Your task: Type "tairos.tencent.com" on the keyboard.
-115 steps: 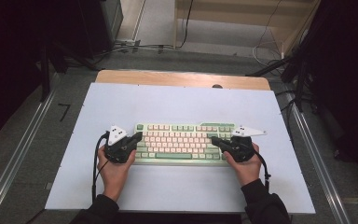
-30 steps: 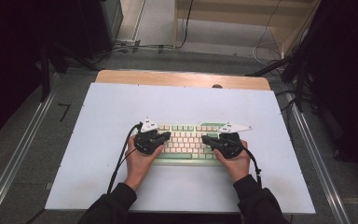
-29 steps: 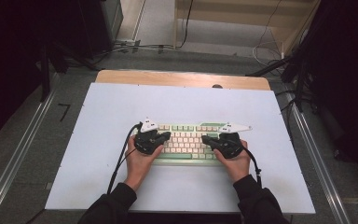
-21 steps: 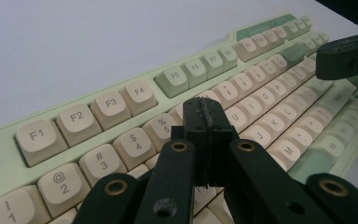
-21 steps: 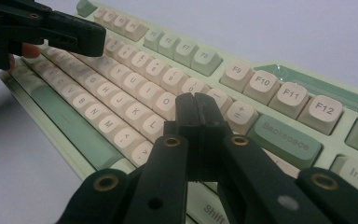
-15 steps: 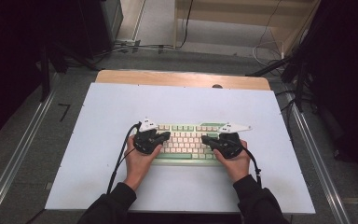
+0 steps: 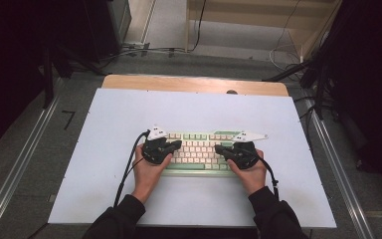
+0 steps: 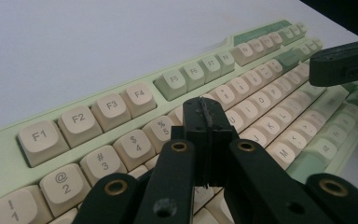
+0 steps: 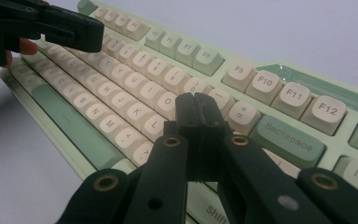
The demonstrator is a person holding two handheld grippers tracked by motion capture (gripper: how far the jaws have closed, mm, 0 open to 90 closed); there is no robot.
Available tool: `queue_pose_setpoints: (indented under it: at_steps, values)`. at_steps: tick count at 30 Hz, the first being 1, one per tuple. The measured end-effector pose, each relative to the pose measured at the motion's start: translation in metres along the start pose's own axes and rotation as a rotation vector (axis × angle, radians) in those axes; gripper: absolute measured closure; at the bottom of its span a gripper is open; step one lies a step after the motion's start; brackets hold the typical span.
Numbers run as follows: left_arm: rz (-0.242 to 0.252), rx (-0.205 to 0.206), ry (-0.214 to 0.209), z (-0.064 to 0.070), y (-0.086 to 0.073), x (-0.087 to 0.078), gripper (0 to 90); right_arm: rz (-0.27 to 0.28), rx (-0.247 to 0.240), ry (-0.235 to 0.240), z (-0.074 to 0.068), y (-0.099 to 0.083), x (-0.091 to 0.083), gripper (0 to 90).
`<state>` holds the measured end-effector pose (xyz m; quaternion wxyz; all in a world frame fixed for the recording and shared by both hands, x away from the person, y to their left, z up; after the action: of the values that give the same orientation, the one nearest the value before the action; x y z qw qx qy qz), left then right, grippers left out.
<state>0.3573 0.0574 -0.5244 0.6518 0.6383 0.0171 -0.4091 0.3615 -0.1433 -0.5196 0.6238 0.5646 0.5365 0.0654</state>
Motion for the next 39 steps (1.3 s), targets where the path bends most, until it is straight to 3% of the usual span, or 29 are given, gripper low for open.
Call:
queue_pose_setpoints:
  at_steps: [39]
  values:
    - [-0.043, 0.018, 0.021, -0.001, -0.005, 0.010, 90.0, -0.009, -0.005, -0.002, -0.002, -0.001, 0.002, 88.4]
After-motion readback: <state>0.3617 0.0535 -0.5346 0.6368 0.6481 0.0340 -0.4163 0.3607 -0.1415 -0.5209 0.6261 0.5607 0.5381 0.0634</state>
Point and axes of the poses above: each handheld gripper's, and its own axes: x roughly forward along the jaws, y roughly out of its top, z roughly to its right, the point moved 7 cm from there along x, roughly forward along the jaws, and after that the axes turned 5 degrees about y, right-handed, at the moved point
